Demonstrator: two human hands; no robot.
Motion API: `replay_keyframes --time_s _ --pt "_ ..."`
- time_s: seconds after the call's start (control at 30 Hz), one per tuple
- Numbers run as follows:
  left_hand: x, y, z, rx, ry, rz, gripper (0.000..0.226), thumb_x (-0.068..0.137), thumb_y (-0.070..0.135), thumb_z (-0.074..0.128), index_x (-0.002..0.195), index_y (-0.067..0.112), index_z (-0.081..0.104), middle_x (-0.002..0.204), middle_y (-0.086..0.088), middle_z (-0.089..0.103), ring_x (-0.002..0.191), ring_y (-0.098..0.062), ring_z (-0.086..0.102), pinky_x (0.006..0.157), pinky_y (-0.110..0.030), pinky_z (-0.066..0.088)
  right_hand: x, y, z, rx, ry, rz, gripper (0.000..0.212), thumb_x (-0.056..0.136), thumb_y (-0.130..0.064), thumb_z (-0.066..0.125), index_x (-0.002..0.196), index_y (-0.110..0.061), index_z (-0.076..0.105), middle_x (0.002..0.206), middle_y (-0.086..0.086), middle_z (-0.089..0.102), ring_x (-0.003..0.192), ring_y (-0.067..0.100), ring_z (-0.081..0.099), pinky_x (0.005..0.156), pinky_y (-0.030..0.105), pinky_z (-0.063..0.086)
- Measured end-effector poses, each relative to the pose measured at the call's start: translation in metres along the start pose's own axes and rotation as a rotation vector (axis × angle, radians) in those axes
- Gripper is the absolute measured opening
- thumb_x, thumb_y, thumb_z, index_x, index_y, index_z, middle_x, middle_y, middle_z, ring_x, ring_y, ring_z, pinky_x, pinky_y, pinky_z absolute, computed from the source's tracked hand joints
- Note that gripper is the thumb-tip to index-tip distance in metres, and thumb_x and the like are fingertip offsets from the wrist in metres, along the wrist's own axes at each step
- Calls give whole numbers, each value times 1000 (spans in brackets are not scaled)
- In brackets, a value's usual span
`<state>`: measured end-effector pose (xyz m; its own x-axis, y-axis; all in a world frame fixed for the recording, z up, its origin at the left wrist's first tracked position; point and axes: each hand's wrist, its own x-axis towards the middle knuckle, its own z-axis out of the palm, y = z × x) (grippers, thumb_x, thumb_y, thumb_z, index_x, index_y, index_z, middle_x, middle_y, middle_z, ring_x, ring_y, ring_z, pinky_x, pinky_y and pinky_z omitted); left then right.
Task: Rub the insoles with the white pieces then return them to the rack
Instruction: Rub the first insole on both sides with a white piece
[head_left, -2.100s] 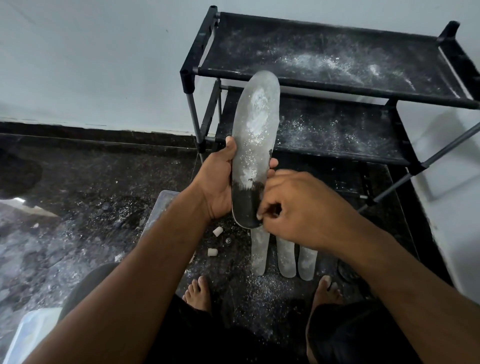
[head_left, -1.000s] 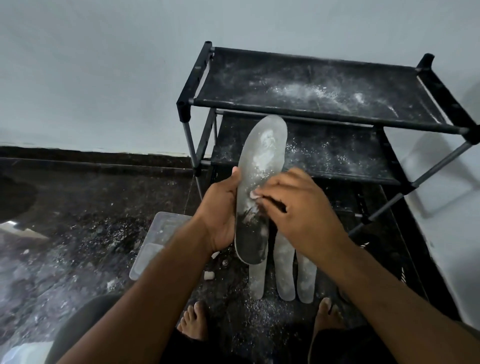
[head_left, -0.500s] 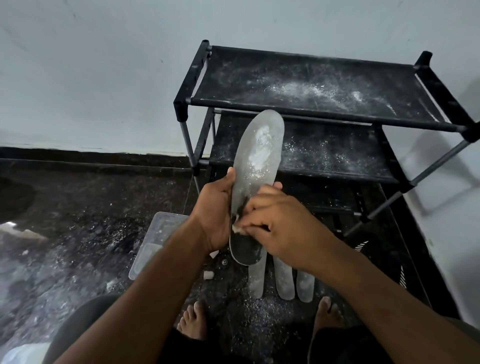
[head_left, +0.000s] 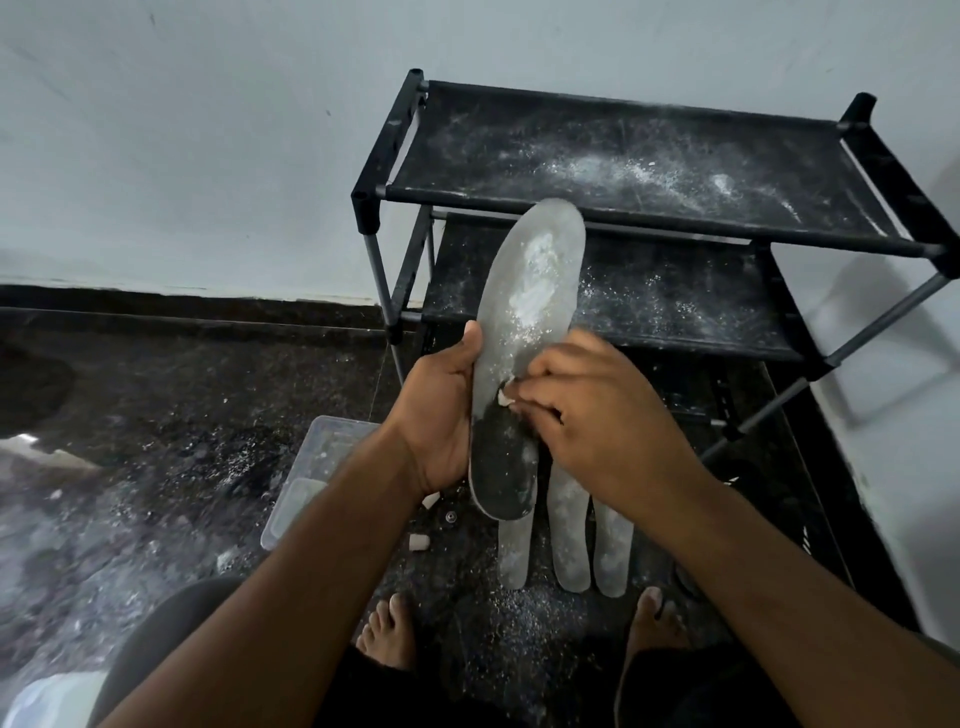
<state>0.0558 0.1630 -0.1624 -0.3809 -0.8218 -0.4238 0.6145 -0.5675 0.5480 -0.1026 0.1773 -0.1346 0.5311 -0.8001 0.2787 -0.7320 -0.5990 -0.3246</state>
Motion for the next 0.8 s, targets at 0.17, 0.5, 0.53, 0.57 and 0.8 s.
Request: replay_keyframes --time_s 0.17,0.5,0.53,0.57,0.8 --pt "0 0 -3 9 28 -7 63 109 49 32 129 -2 63 126 -28 68 107 -33 72 95 -43 59 -2 -10 7 270 -182 40 11 87 -25 71 94 -22 78 85 -13 62 89 1 45 78 21 41" --pt "3 -3 -3 59 28 2 59 109 45 38 137 -3 60 131 -23 62 123 -36 60 112 -44 43 2 -13 15 224 -64 -21 12 89 -24 68 98 -24 76 87 -14 60 91 8 44 82 35 43" --pt "2 -2 -4 60 28 -1 60 109 46 38 135 -2 61 129 -23 64 120 -36 62 110 -44 44 1 -12 11 239 -77 -27 13 89 -27 68 98 -26 76 86 -17 60 91 6 43 81 33 41" --pt "2 -2 -5 56 19 -2 58 109 46 37 132 -1 63 122 -21 66 112 -33 65 104 -44 47 2 -8 8 234 -44 -13 14 88 -29 68 99 -26 76 86 -18 59 90 5 42 81 32 39" --pt "3 -6 -2 48 1 7 54 110 43 37 113 -1 70 95 -16 73 83 -25 74 71 -32 62 6 -12 16 158 -25 -2 10 89 -20 68 95 -20 76 87 -12 59 89 7 41 81 30 39"
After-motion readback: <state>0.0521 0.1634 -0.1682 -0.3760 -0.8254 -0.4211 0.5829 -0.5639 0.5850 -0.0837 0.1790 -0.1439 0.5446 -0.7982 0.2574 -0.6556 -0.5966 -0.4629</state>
